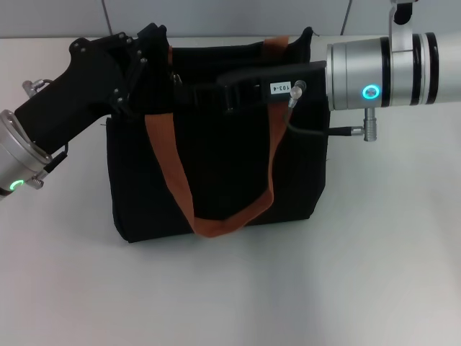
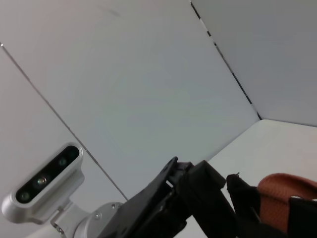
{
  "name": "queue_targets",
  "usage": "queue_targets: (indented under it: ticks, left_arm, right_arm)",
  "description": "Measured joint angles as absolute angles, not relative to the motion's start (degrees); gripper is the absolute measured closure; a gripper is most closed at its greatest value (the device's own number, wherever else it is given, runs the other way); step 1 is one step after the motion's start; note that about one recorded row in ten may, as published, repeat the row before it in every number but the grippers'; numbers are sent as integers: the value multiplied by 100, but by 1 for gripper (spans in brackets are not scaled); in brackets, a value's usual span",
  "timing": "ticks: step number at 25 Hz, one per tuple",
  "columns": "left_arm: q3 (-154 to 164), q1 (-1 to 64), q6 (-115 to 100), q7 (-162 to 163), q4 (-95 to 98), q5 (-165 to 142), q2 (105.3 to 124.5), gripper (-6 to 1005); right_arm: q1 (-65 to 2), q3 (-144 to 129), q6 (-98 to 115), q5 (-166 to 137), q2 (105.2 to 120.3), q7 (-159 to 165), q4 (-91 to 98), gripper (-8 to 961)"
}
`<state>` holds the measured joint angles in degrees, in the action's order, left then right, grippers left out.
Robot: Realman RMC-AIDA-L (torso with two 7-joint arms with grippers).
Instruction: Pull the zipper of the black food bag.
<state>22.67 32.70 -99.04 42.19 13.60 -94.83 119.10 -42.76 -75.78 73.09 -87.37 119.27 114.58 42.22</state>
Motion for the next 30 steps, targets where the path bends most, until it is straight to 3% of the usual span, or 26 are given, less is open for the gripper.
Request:
queue_targets:
  ticks: [2,30]
  left_arm:
    - [2267,3254,-9842,4215,1356,-9487,11909,979]
    - [1598,2519,-9738,1761,72,-9381,11916,979]
  right_arm:
    - [-4276,-7557,7309,-8737,11928,11573,4218,955]
    - [-4666,-7562,7369,-9505,11909,13221,4224,955]
